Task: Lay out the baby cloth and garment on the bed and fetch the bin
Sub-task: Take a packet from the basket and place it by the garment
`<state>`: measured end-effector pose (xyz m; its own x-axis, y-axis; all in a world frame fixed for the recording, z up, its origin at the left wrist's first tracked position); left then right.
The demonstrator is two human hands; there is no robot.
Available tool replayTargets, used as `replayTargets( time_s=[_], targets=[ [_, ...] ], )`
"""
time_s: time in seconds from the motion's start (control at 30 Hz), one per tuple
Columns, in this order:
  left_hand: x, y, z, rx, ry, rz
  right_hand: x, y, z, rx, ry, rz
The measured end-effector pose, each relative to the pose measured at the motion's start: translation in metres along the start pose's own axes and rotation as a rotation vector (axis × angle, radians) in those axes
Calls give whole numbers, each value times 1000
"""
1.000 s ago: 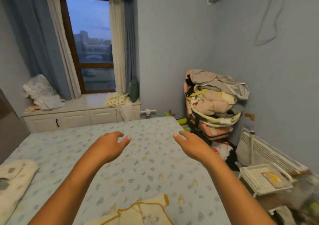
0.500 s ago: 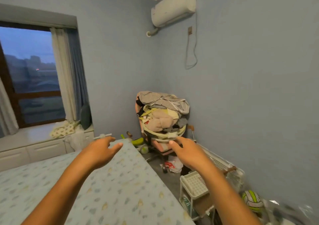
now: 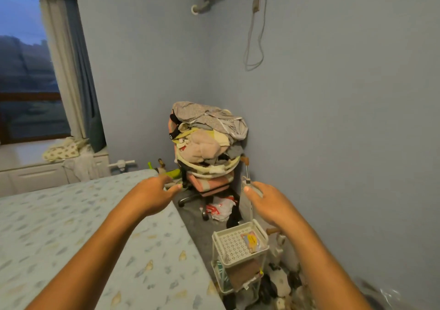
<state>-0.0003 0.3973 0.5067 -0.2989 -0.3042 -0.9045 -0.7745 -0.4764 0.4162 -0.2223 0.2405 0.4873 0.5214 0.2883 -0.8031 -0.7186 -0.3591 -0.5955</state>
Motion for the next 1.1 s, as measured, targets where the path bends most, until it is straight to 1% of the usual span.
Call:
replayTargets(
  time_s=[0.2, 0.4, 0.57, 0.73, 0.87, 0.97, 1.1],
  targets=[
    [66, 29, -91, -1, -45, 21, 6, 41, -96, 0, -40, 7],
    [109, 60, -171, -53, 7, 30, 19, 76, -192, -11, -144, -63],
    [179, 76, -238, -138, 21, 19, 50, 117, -290, -46, -230, -55],
    [284, 69, -304, -269, -17, 76, 115, 188, -383, -22, -372, -6],
    [389, 47, -341, -380, -97, 145, 176, 251, -432, 30, -496, 41],
    [477, 25, -350, -437, -180, 207, 228, 300, -448, 102, -586, 72],
    [597, 5, -350, -481, -253, 301, 303, 358, -461, 155, -660, 60]
  ],
)
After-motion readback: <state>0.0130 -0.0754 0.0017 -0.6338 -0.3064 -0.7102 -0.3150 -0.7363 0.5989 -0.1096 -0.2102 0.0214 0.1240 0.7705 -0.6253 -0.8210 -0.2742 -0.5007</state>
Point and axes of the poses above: each hand's wrist, its own z-axis away from the middle knuckle, its own x-axis out of the palm, y = z × x, the point moved 3 cm from there along -z, towards the middle knuckle, and after that the axes turned 8 degrees about x, right-handed, at the moved point
